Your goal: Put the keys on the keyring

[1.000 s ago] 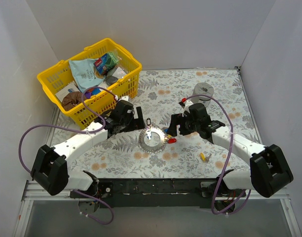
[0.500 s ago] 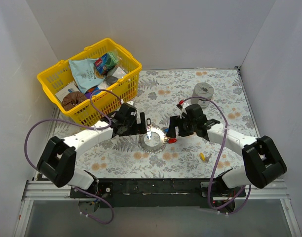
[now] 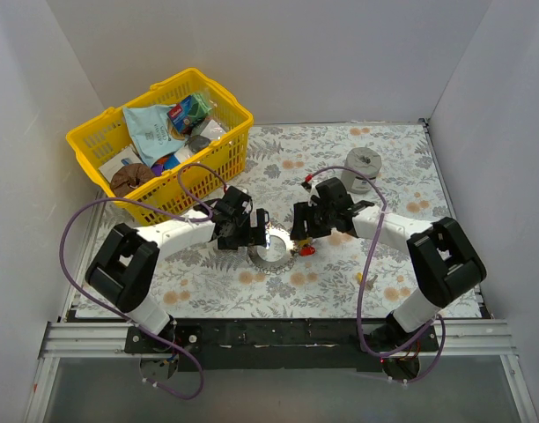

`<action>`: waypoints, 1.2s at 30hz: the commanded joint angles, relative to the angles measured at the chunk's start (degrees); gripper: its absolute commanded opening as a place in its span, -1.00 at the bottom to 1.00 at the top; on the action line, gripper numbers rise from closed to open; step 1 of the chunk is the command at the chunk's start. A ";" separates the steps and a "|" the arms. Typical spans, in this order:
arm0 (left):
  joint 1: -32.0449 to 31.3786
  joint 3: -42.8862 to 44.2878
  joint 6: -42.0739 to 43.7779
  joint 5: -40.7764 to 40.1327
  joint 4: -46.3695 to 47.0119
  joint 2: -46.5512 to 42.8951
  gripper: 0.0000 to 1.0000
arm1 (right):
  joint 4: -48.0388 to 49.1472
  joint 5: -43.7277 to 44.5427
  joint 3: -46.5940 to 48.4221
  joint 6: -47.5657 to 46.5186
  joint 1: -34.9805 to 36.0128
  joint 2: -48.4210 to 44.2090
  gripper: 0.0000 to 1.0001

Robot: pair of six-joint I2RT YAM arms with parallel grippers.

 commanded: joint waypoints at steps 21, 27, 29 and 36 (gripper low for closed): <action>-0.09 0.05 -1.98 5.10 3.37 0.87 0.79 | -1.34 -4.59 -0.51 -0.45 3.94 3.43 -0.30; 0.00 0.22 -1.28 3.17 2.67 -0.10 0.77 | -2.39 -5.03 -0.60 -0.54 4.91 2.82 -0.38; 0.00 0.57 -0.93 2.21 2.32 -0.45 0.77 | -2.57 -5.03 -0.60 -0.45 5.00 2.29 -0.37; -0.09 1.98 0.92 -0.95 1.00 -0.89 0.78 | -5.03 -3.01 3.95 -1.41 5.00 0.62 -0.27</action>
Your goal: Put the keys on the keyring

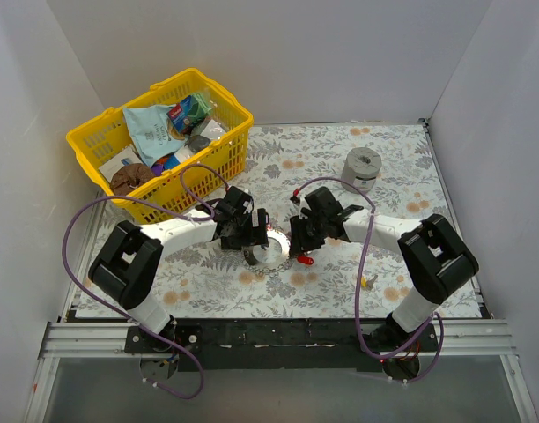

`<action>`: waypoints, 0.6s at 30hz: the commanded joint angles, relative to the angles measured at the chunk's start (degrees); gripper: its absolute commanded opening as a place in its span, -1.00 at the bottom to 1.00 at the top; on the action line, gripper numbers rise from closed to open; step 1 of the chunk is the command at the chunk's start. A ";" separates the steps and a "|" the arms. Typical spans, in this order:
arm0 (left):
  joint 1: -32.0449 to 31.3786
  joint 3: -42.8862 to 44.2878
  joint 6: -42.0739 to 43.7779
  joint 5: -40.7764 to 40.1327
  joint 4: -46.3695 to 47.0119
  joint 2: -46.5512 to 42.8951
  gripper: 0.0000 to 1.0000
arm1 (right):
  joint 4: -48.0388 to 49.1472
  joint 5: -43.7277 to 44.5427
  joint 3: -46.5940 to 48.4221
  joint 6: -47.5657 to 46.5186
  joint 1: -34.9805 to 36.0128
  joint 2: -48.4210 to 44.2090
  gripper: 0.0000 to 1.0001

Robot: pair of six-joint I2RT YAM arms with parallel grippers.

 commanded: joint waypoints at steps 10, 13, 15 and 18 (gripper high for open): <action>-0.09 2.79 3.51 -6.12 -2.46 -2.69 0.78 | -4.92 3.96 6.76 -3.20 0.23 -3.86 -0.09; -0.09 2.62 3.68 -6.03 -2.20 -2.16 0.77 | -4.92 3.96 6.41 -3.11 0.23 -4.13 -0.09; -0.09 2.53 3.68 -5.94 -2.11 -1.72 0.77 | -4.74 4.05 6.14 -3.11 0.15 -4.13 -0.09; -0.18 2.44 3.95 -5.50 -1.67 -1.02 0.75 | -4.92 3.70 6.40 -3.11 0.23 -3.43 -0.09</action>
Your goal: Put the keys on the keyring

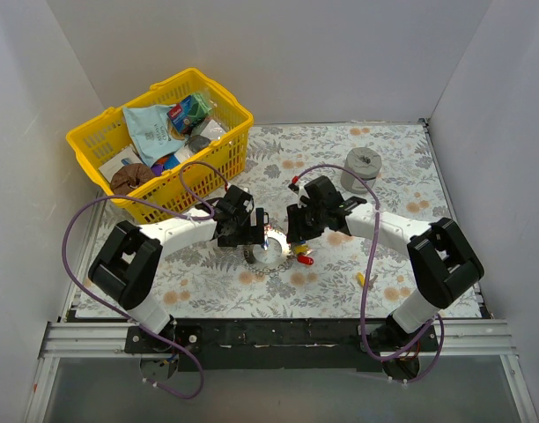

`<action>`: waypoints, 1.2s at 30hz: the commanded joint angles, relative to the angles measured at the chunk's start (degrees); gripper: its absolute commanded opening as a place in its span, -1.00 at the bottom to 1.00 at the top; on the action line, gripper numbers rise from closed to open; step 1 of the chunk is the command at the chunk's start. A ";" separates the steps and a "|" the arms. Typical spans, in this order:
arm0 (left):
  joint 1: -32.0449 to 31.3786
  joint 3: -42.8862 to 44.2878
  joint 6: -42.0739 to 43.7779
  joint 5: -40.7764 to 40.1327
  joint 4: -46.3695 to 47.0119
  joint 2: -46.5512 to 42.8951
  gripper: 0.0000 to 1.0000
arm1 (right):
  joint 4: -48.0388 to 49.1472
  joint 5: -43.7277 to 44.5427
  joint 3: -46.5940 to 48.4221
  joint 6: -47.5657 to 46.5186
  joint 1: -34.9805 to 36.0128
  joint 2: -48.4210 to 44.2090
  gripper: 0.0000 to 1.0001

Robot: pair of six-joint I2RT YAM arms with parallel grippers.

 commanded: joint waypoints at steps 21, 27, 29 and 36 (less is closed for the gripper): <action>-0.27 0.18 1.06 4.56 3.55 3.27 0.22 | -1.03 -3.68 -2.53 0.39 0.32 1.71 -0.11; -0.27 2.37 2.56 4.03 3.46 4.76 0.14 | 0.38 -6.23 -4.90 1.18 1.46 2.67 -0.12; -0.27 3.26 2.73 4.12 3.11 5.81 0.13 | -0.06 -6.41 -5.25 1.18 2.16 2.76 -0.13; -0.27 7.04 2.91 4.47 2.41 7.66 0.11 | 0.02 -8.43 -7.01 1.80 3.84 0.39 -0.14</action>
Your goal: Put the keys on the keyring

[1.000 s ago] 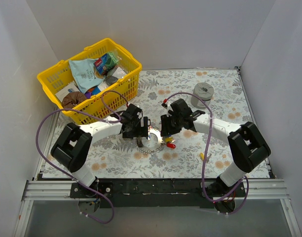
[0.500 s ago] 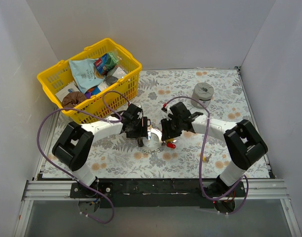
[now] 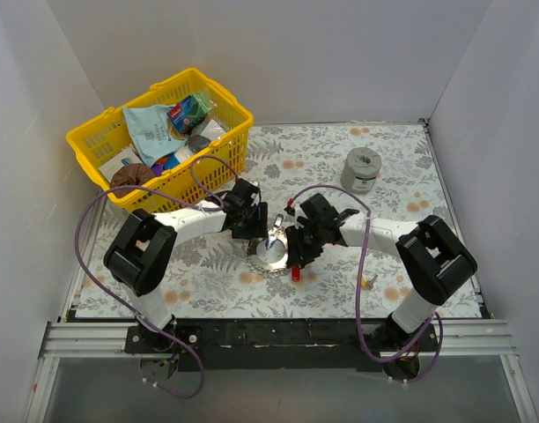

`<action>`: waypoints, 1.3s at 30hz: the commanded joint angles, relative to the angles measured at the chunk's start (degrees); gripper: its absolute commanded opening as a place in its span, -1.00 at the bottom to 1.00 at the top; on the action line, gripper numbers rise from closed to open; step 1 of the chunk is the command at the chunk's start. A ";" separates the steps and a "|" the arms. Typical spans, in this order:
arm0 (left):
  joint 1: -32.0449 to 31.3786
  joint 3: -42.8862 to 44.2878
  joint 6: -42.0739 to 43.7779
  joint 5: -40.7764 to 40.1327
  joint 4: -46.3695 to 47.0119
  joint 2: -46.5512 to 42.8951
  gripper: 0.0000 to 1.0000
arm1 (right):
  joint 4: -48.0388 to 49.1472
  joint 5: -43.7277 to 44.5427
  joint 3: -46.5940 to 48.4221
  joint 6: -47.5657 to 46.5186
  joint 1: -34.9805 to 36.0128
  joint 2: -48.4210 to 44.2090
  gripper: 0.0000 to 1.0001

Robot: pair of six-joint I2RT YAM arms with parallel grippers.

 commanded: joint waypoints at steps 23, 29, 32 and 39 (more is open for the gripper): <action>-0.44 -6.88 -3.45 -7.71 -4.01 -16.73 0.43 | -4.39 8.87 9.98 -0.81 0.64 -5.43 -0.06; -0.44 -10.31 -4.77 -6.21 -3.13 -18.76 0.43 | -5.62 10.10 12.36 -1.51 -0.15 -2.88 -0.06; -0.53 -11.36 -5.47 -5.16 -2.78 -18.76 0.44 | -6.15 10.63 12.54 -1.51 -1.02 -2.26 -0.06; -0.44 -11.28 -6.26 -1.99 -1.81 -15.77 0.43 | -4.92 7.30 10.69 -1.51 -5.85 -1.38 -0.06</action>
